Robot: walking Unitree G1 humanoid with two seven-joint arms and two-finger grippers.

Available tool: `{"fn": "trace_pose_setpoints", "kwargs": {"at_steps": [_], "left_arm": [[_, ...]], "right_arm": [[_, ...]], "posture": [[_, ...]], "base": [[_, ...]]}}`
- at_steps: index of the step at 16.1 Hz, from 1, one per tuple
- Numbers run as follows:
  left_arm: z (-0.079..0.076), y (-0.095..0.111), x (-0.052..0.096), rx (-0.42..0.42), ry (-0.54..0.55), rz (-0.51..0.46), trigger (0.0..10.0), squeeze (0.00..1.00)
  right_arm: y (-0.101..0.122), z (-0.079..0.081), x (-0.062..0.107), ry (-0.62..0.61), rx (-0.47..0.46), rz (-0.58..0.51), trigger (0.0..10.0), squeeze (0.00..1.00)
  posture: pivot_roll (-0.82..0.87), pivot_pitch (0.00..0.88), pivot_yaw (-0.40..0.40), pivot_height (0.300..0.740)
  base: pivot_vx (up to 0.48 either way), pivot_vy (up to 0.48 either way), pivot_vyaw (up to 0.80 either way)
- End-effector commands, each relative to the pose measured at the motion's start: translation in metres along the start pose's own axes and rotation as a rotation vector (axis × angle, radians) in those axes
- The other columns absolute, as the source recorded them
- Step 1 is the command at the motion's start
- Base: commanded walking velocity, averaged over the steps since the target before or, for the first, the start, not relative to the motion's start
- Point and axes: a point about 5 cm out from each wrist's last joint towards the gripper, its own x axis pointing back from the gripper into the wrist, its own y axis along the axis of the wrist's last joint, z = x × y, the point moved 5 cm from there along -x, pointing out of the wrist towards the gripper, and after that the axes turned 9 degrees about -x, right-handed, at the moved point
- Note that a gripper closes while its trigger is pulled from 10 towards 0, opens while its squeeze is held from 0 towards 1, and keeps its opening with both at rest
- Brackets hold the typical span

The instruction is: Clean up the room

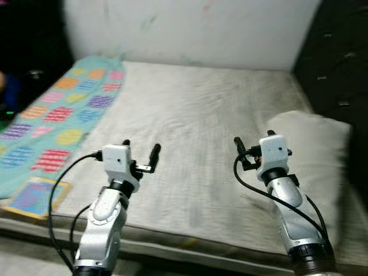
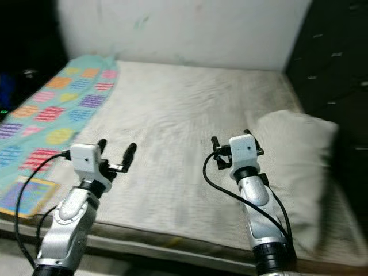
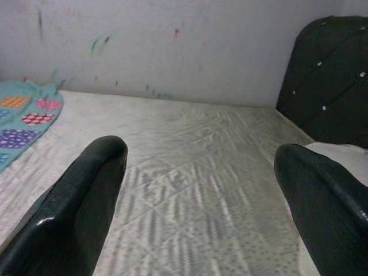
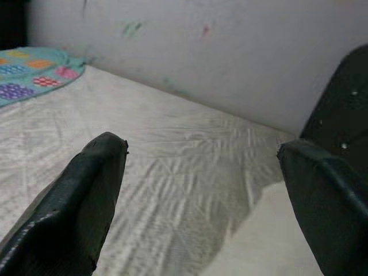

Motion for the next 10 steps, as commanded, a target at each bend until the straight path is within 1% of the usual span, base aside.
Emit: {"fn": "trace_pose_setpoints", "kwargs": {"at_steps": [1,3,4,6,10], "left_arm": [[0.005,0.005,-0.001,-0.017,0.011,-0.012,10.0,0.0],[0.005,0.005,-0.001,-0.02,0.01,-0.012,10.0,0.0],[0.005,0.005,-0.001,0.003,0.008,-0.02,10.0,0.0],[0.007,0.005,-0.002,-0.008,0.021,-0.012,10.0,0.0],[0.017,0.003,-0.003,-0.028,0.07,-0.004,10.0,0.0]], "right_arm": [[0.006,0.01,-0.003,0.029,-0.011,-0.017,10.0,0.0],[0.005,0.01,-0.003,0.029,-0.01,-0.017,10.0,0.0],[0.006,0.01,-0.003,0.03,-0.011,-0.019,10.0,0.0],[0.006,0.009,-0.003,0.027,-0.01,-0.021,10.0,0.0],[0.009,0.0,-0.002,-0.001,-0.027,-0.031,10.0,0.0]], "posture": [[-0.08,0.0,0.035,0.74],[-0.08,0.0,0.036,0.74],[-0.08,0.0,0.036,0.74],[-0.08,0.0,0.037,0.74],[-0.07,0.0,0.037,0.74]], "base": [[0.0,-0.386,0.0],[0.0,-0.328,0.0],[0.0,0.0,0.0],[0.0,0.0,0.0],[0.0,0.0,0.0]]}}
